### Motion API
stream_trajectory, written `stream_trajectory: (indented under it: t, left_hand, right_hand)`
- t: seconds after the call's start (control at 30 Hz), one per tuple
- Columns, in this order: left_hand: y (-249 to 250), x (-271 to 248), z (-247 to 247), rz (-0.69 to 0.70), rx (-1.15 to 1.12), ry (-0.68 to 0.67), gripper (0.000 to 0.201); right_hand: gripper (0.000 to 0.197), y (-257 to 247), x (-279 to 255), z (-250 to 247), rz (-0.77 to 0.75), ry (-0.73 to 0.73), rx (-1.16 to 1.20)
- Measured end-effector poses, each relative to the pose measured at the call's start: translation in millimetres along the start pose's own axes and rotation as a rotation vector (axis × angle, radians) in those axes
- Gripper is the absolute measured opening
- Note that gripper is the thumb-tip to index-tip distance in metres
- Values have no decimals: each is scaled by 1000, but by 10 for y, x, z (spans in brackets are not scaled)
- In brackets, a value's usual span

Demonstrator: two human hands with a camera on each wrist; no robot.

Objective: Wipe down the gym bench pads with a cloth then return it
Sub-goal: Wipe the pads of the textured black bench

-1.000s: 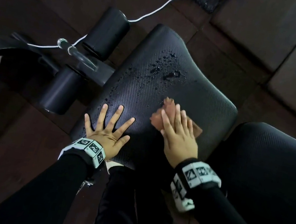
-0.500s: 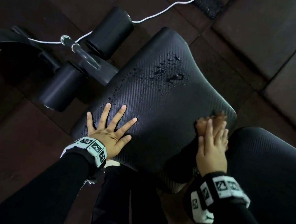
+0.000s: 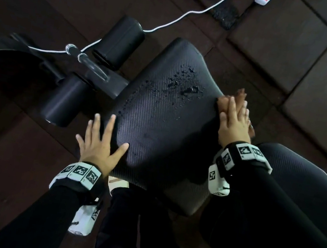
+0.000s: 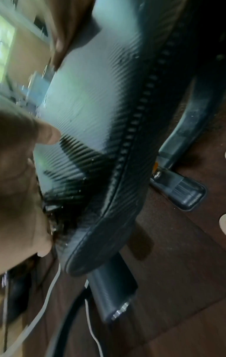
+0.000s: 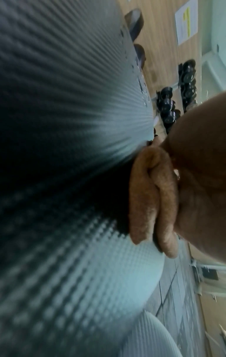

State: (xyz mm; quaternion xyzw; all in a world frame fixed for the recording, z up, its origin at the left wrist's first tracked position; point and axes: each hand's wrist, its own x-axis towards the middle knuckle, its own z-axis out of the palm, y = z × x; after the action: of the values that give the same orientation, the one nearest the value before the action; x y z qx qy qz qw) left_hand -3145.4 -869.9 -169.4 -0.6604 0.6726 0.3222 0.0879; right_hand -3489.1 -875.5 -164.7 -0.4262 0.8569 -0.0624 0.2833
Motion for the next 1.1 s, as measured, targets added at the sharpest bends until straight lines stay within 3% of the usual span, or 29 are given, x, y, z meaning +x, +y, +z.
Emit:
stream_trajectory:
  t: [0.07,0.2,0.33,0.53,0.67,0.77,0.9,1.0,1.1]
  left_hand:
    - [8,12,30,-105,-27,-28,88]
    - [67,42,74,-158,0,-12,91]
    - [32,94,31,-192,17,-179,96]
    - [55,93,-21,-181,27,-255,97]
    - [73,88,-43,-174,48,-264,99]
    - [79,82,-48,-172,39,-262,100]
    - [72,92,-51,-165,34,-277,99]
    - [60,100,-46,-172,39,-286,99]
    - [41,120,-35,-171,26,-302,98]
  right_hand:
    - [56,62,-34,-5,24,8,12]
    - [58,196,-394,141,-57,9,-1]
    - [59,206,-643,295,-14,-18,-16]
    - [57,-287,-92,197,77,62,-53]
    - [55,-838,479,87,80,-17,-23]
    - [57,-1272,687,140,-27,-55,-25]
    - [59,-1518,378,415,-377,-97,-82]
    - [60,-1254,-85,564,-560,-169,-51]
    - [62,-751,-384,518,-640,-178,-69]
